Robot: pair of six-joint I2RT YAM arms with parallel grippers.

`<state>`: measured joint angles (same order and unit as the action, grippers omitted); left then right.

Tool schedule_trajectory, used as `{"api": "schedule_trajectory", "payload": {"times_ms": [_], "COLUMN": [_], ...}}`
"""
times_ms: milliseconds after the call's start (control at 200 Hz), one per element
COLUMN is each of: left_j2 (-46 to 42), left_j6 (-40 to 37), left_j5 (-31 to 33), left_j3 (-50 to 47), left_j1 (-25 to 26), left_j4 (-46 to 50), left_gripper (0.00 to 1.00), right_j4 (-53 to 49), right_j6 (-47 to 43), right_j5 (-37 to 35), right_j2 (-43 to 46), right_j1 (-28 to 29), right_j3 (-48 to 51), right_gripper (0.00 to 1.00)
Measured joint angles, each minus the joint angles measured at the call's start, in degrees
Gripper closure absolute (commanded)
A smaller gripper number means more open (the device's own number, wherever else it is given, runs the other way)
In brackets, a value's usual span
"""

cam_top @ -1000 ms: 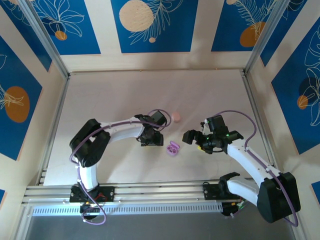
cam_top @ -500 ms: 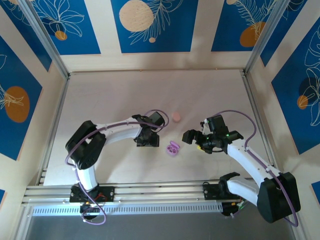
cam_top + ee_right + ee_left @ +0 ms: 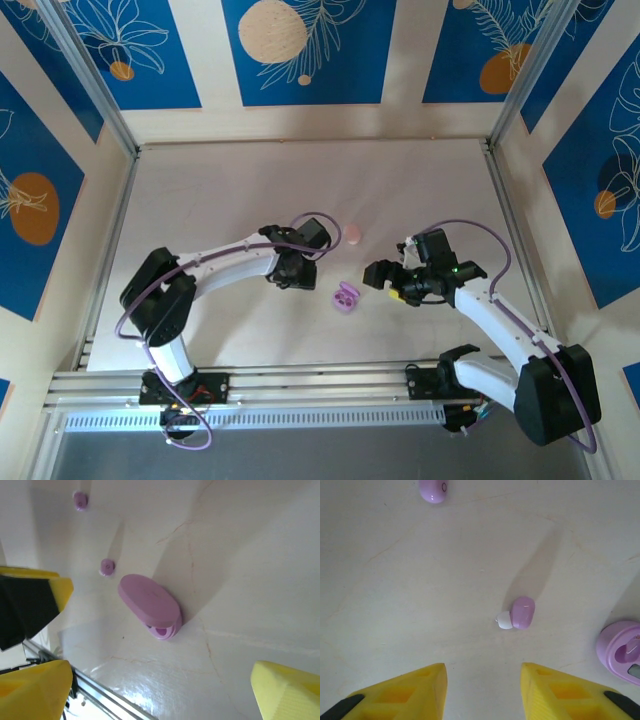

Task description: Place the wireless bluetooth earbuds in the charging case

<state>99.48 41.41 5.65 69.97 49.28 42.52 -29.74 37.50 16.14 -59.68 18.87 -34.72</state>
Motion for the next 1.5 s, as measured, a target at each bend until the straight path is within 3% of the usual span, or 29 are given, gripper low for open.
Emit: {"api": "schedule_trajectory", "payload": {"times_ms": [235, 350, 625, 835, 1050, 1255, 1496], "left_j2": [-8.26, -12.09, -12.48, -7.80, 1.03, 8.74, 13.25], "left_j6": [-0.94, -1.40, -4.87, -7.04, -7.30, -7.08, -6.80], "left_j5": [-1.70, -4.26, -5.25, 0.59, 5.60, 6.91, 8.20], "left_j3": [-7.08, -11.04, -11.19, -1.18, 7.63, 14.10, 17.09], "left_j1": [-3.61, -5.75, -6.64, -1.53, 3.63, 5.57, 6.21], "left_j4": [-3.72, -7.28, -7.63, -2.32, 3.02, 6.91, 9.99], "left_gripper": [0.63, 0.65, 0.64, 0.67, 0.75, 0.83, 0.86], "right_j4": [-2.45, -2.54, -4.57, -7.63, -9.16, -10.64, -10.64], "right_j6": [1.18, 3.78, 8.37, 9.40, 8.55, 6.10, 3.87], "right_j5": [-4.09, -7.61, -14.03, -16.44, -15.15, -11.04, -6.29], "right_j2": [-1.73, -5.40, -14.91, -11.08, -1.81, 2.71, 5.14], "right_j1": [12.31, 18.25, 23.52, 19.98, 10.80, 2.69, -2.12], "right_j3": [-9.03, -13.31, -18.71, -19.41, -14.86, -9.88, -6.60], "right_gripper": [0.50, 0.64, 0.65, 0.64, 0.63, 0.63, 0.63]}}
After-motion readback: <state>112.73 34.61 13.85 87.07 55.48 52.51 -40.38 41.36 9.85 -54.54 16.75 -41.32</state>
